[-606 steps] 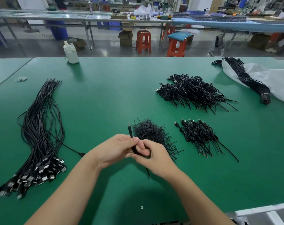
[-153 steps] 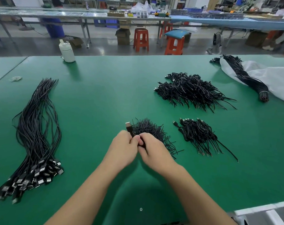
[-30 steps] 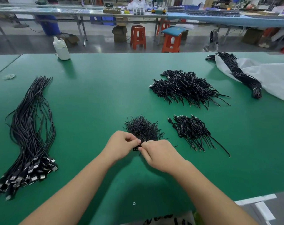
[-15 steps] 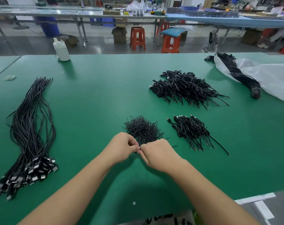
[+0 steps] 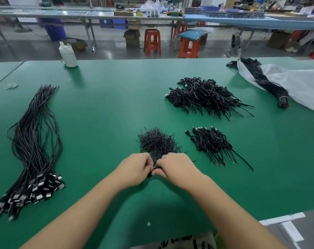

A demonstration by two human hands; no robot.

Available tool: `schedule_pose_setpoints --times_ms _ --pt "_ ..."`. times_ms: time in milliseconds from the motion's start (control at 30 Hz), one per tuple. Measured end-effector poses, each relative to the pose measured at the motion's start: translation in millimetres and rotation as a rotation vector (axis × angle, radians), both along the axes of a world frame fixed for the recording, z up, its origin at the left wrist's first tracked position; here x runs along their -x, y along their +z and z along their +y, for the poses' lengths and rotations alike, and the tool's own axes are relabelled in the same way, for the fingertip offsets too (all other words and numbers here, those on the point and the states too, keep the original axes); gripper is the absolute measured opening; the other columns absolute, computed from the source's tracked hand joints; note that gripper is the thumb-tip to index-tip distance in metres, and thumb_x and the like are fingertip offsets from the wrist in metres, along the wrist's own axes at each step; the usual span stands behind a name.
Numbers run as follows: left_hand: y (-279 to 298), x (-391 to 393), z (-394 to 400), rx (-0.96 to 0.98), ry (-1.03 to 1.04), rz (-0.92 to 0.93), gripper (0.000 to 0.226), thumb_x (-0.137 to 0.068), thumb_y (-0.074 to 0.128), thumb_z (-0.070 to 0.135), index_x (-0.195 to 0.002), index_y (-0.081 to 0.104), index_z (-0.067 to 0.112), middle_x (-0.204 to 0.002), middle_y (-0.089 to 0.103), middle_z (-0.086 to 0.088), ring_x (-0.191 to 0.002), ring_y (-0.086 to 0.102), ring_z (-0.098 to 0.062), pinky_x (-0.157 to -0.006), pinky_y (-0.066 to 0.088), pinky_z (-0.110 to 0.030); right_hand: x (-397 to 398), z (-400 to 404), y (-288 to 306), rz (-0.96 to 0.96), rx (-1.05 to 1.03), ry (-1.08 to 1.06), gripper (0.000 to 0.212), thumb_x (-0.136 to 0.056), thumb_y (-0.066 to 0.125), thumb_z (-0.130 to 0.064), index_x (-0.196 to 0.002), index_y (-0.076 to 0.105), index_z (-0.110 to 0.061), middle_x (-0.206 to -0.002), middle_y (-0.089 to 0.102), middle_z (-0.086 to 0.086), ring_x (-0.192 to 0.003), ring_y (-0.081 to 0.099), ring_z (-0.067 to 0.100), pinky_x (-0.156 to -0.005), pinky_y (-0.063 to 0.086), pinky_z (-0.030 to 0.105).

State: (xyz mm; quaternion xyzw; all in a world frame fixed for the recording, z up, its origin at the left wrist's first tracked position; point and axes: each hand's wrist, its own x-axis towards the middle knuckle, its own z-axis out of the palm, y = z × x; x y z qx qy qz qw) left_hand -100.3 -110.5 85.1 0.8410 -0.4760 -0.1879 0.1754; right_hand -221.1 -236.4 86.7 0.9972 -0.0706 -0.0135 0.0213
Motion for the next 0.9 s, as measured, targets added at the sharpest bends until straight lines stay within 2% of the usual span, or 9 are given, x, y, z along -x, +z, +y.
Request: schedule_pose_setpoints --times_ms 33,100,167,267,400,500,633,733,900 --pt "-0.3 -2.3 0.9 0.008 0.033 0.078 0.016 -0.091 0.059 0.022 -0.077 0.054 0.029 -0.072 0.061 0.011 -0.065 0.054 -0.007 -0.063 0.045 -0.019 1.2 -3.6 1.0 -0.057 0.02 0.026 0.041 -0.094 0.05 -0.056 -0.106 0.064 -0.019 -0.111 0.066 0.003 -0.11 0.058 0.027 -0.085 0.043 0.037" --pt "-0.2 -7.2 2.9 0.048 0.142 0.296 0.016 -0.092 0.063 0.017 -0.078 0.06 0.022 -0.068 0.063 0.005 -0.058 0.054 -0.01 -0.063 0.048 -0.023 4.3 -9.1 0.1 -0.26 0.084 0.064 0.038 -0.087 0.066 -0.042 -0.118 0.066 -0.019 -0.131 0.06 0.006 -0.132 0.047 0.031 -0.109 0.036 0.047" --pt "2.8 -9.9 4.9 0.143 0.273 0.591 0.012 -0.095 0.062 0.009 -0.083 0.062 0.009 -0.066 0.067 -0.006 -0.055 0.059 -0.015 -0.064 0.053 -0.03 5.9 -10.2 -2.4 -0.429 0.113 0.117 0.037 -0.084 0.068 -0.023 -0.121 0.066 -0.022 -0.145 0.051 0.007 -0.143 0.034 0.036 -0.118 0.024 0.054" --pt "12.3 -13.5 7.0 0.229 0.382 0.905 0.009 -0.096 0.06 0.005 -0.089 0.064 0.001 -0.073 0.072 -0.011 -0.058 0.065 -0.013 -0.059 0.057 -0.025 6.8 -10.4 -7.6 -0.512 0.037 0.206 0.04 -0.085 0.07 -0.016 -0.124 0.067 -0.024 -0.148 0.05 0.004 -0.146 0.03 0.035 -0.119 0.023 0.055" --pt "19.0 -13.8 7.9 0.232 0.384 1.161 0.008 -0.095 0.058 0.001 -0.092 0.065 -0.001 -0.08 0.072 -0.015 -0.065 0.07 -0.017 -0.058 0.057 -0.025 7.3 -7.5 -7.3 -0.598 -0.214 0.207 0.03 -0.09 0.071 -0.019 -0.119 0.072 -0.016 -0.13 0.065 0.001 -0.127 0.057 0.023 -0.107 0.045 0.039" --pt "21.6 -12.9 7.5 0.237 0.329 1.152 0.01 -0.096 0.057 0.0 -0.089 0.063 0.001 -0.073 0.071 -0.009 -0.061 0.068 -0.014 -0.056 0.056 -0.023 8.7 -2.9 -5.7 -0.641 -0.4 0.109 0.025 -0.092 0.067 -0.02 -0.115 0.074 -0.014 -0.12 0.071 -0.001 -0.11 0.066 0.017 -0.098 0.051 0.03" --pt "25.9 -13.0 4.9 0.298 0.279 1.074 0.01 -0.095 0.056 -0.001 -0.088 0.061 0.003 -0.067 0.069 -0.005 -0.059 0.066 -0.012 -0.055 0.054 -0.02 6.1 4.3 -3.1 -0.643 -0.651 -0.107 0.021 -0.089 0.069 -0.013 -0.108 0.076 -0.017 -0.108 0.073 -0.008 -0.101 0.064 0.006 -0.094 0.047 0.02" --pt "26.7 -9.9 1.6 0.357 0.284 1.034 0.011 -0.096 0.056 0.0 -0.086 0.059 0.005 -0.071 0.069 -0.005 -0.062 0.068 -0.014 -0.057 0.054 -0.02 2.0 8.8 -0.5 -0.652 -0.856 -0.224 0.015 -0.089 0.066 -0.008 -0.093 0.076 -0.017 -0.086 0.07 -0.018 -0.082 0.06 -0.006 -0.077 0.043 0.011" --pt "27.2 -6.9 -0.4 0.412 0.225 0.708 0.017 -0.098 0.054 -0.001 -0.083 0.057 0.007 -0.068 0.068 -0.001 -0.062 0.068 -0.013 -0.062 0.051 -0.03 -3.0 13.0 0.9 -0.625 -1.072 -0.383 0.016 -0.091 0.067 -0.016 -0.079 0.075 -0.021 -0.07 0.068 -0.011 -0.067 0.056 0.001 -0.069 0.047 0.024"
